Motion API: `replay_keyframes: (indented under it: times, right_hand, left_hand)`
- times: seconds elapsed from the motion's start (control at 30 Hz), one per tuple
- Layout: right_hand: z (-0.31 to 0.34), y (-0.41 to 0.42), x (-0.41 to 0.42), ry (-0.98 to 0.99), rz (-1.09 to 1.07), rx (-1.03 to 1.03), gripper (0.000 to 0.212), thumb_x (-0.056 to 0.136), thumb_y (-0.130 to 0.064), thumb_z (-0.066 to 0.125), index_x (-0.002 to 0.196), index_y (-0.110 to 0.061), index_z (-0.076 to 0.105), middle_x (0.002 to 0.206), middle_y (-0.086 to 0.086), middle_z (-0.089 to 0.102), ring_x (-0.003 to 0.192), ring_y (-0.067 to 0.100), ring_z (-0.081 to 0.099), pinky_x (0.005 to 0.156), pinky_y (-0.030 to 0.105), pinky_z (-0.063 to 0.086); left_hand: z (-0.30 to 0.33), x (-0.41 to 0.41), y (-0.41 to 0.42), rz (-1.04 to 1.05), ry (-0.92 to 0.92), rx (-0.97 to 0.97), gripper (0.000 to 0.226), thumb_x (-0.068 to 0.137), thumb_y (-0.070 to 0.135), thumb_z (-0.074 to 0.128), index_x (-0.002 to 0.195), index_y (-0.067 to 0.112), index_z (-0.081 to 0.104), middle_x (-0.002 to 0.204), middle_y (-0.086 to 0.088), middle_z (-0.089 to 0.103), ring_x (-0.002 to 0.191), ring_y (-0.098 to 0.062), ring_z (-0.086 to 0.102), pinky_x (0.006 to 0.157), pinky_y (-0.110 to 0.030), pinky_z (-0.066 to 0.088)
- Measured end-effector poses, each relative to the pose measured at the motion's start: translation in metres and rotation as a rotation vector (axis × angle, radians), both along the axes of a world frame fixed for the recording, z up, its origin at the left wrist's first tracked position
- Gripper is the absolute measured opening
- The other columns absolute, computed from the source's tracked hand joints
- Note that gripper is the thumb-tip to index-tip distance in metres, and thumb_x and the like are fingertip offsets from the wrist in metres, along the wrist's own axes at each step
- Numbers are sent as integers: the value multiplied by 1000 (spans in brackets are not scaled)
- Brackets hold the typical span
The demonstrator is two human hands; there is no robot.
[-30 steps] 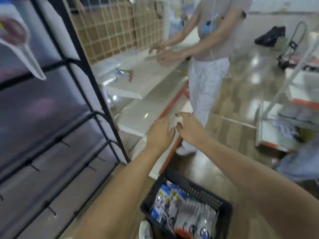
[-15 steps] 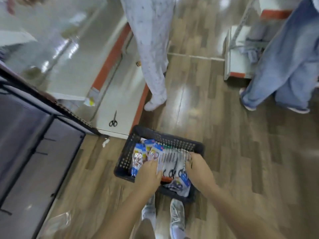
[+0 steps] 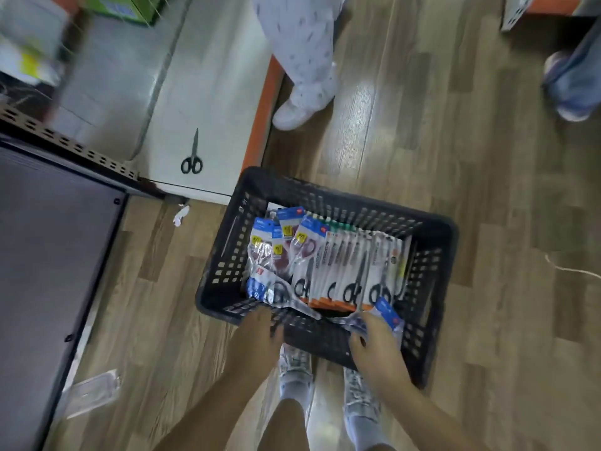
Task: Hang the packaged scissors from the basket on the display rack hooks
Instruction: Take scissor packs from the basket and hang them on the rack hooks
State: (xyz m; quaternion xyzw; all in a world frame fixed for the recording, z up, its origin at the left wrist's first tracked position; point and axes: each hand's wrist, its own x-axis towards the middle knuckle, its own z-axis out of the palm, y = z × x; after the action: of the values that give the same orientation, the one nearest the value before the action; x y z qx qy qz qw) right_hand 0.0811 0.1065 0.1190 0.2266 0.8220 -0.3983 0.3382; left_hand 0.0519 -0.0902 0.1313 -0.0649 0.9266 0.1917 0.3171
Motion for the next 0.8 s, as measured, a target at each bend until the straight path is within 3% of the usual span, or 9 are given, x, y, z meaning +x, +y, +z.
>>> replay_keyframes:
  times: [0.13,0.27,0.33,0.43,0.5,0.6,0.67,0.73,0.8]
  right_hand:
    - [-70,-29,-28,-26,-193,-76,31,95,-16,51,126,-11,51,107,-1,57,91,10,51,81,23,40]
    - [-145,-56,-67,-94,-345,-182,45,95,-19,51,138,-8,41,136,8,50,122,22,48,97,31,38]
    - [-183,-64,-84,-92,-382,-212,48,94,-20,53,139,-9,39,141,7,45,126,22,45,98,32,38]
    - [-226,-69,-109,-39,-380,-244,54,94,-20,54,143,-10,33,142,6,43,126,22,45,92,29,38]
    - [-247,-70,-123,-1,-373,-252,50,94,-18,53,140,-8,37,134,7,48,114,21,49,85,26,38]
    - [-276,-75,-139,54,-408,-190,29,91,-16,56,117,-6,50,104,7,57,93,23,53,69,27,38]
    - [-292,-85,-146,85,-488,-109,19,88,-17,61,100,-8,49,90,4,54,92,27,57,65,27,37]
    - [-303,-95,-152,64,-533,-74,36,82,-24,68,107,-3,52,104,11,55,102,33,56,78,31,46]
    - [-305,-101,-158,-2,-543,-54,54,82,-30,69,125,-5,46,124,15,42,112,33,50,91,33,43]
  left_hand:
    - [-71,-31,-11,80,-20,46,20,94,25,52,106,9,55,102,-3,55,97,-21,55,81,-34,45]
    - [-140,-68,-14,186,-7,111,28,93,21,54,117,6,54,113,-6,56,107,-23,53,83,-26,37]
    - [-174,-88,-13,201,35,132,33,92,19,56,123,7,53,122,-8,55,113,-23,52,86,-25,36]
    - [-215,-122,-9,220,102,145,33,92,15,56,122,2,55,124,-12,56,113,-25,52,79,-21,34]
    - [-239,-142,-8,241,152,151,26,91,15,58,113,1,59,115,-12,59,105,-25,55,76,-22,35]
    - [-274,-165,-7,248,293,126,26,85,33,64,96,9,65,95,-10,66,94,-30,57,74,-36,46]
    - [-289,-175,-4,174,331,-55,41,82,43,63,110,12,64,104,-8,65,106,-31,48,81,-39,43]
    - [-296,-184,-2,202,279,-124,51,80,49,64,118,16,60,114,-9,61,115,-31,42,86,-40,41]
    - [-301,-190,2,262,226,-115,53,79,52,65,120,19,59,121,-10,55,119,-32,38,91,-42,40]
